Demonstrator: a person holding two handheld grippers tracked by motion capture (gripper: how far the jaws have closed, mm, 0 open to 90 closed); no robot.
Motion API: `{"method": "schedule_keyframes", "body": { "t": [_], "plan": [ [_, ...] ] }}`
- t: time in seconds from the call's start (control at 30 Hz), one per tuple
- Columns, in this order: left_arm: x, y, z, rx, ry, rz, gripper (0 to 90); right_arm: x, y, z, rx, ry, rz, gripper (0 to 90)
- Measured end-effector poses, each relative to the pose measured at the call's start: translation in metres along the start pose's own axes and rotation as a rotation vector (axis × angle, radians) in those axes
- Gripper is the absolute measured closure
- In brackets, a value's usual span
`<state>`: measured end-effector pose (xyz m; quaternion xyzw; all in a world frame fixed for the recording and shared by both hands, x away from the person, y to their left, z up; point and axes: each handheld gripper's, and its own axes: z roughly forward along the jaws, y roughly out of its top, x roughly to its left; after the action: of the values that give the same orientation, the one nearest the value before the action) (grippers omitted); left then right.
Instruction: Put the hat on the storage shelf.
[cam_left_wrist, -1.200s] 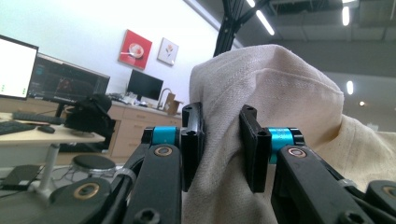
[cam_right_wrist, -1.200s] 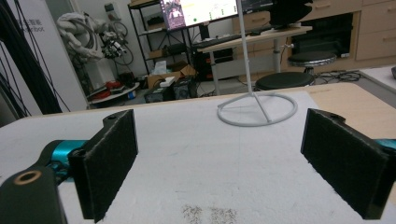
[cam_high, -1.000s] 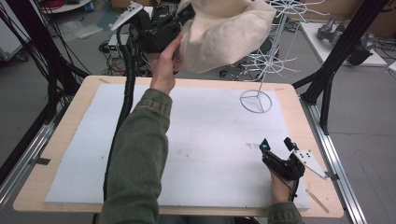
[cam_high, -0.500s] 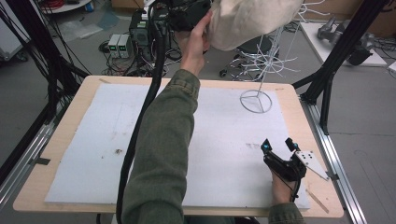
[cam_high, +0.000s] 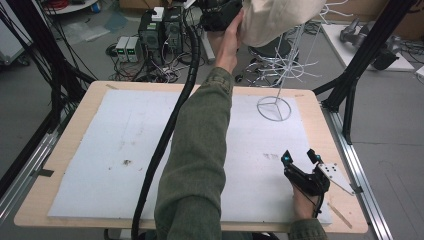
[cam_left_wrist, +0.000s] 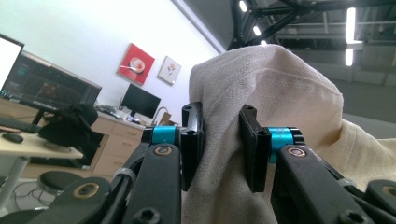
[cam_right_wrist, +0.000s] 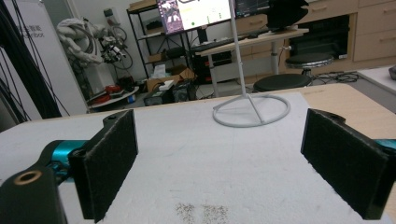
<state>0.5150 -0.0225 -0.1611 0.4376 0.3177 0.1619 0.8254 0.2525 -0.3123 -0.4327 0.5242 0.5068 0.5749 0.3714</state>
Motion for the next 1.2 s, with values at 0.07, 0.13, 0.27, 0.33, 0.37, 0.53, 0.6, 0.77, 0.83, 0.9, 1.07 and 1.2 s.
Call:
{"method": "schedule_keyframes", "body": {
  "t": [0.07, 0.13, 0.27, 0.33, 0.37, 0.53, 0.6, 0.77, 0.83, 0.9, 1.07, 1.2],
  "plan": [
    [0.001, -0.006, 0.002, 0.01, -0.005, 0.005, 73.1, -0.001, 0.0, 0.0, 0.002, -0.003, 0.007, 9.9],
    [0.001, -0.011, 0.003, 0.024, -0.007, 0.028, 72.9, -0.001, 0.0, 0.0, -0.002, -0.006, 0.004, 9.9],
    [0.002, -0.022, 0.004, 0.058, -0.011, 0.061, 72.7, -0.002, 0.0, 0.001, -0.004, -0.007, 0.003, 9.9],
    [0.004, -0.026, 0.003, 0.072, -0.01, 0.062, 72.6, -0.001, 0.0, 0.001, -0.003, -0.005, 0.002, 9.9],
    [0.004, -0.027, 0.002, 0.068, -0.008, 0.061, 72.7, -0.001, 0.0, 0.001, -0.003, -0.004, 0.001, 9.9],
    [0.002, -0.026, 0.0, 0.084, -0.014, 0.099, 72.7, -0.001, 0.0, 0.0, -0.004, -0.004, 0.005, 9.9],
    [0.002, -0.025, 0.0, 0.103, -0.026, 0.12, 72.6, -0.001, 0.001, -0.001, -0.003, -0.003, 0.01, 9.9],
    [0.005, -0.025, -0.002, 0.148, -0.066, 0.147, 72.6, -0.002, 0.001, -0.001, -0.012, -0.004, 0.008, 9.9],
    [0.008, -0.026, -0.002, 0.17, -0.076, 0.147, 72.6, -0.001, 0.001, -0.001, -0.008, -0.004, 0.015, 9.9],
    [0.011, -0.029, -0.003, 0.182, -0.067, 0.153, 72.1, -0.001, 0.001, -0.001, -0.008, -0.003, 0.015, 9.9],
    [0.018, -0.039, -0.009, 0.198, -0.053, 0.15, 71.2, -0.002, 0.001, -0.001, -0.009, -0.005, 0.018, 9.9],
    [0.021, -0.048, -0.015, 0.21, -0.045, 0.154, 70.7, -0.003, 0.002, -0.003, -0.015, -0.006, 0.018, 9.9]
  ]
}}
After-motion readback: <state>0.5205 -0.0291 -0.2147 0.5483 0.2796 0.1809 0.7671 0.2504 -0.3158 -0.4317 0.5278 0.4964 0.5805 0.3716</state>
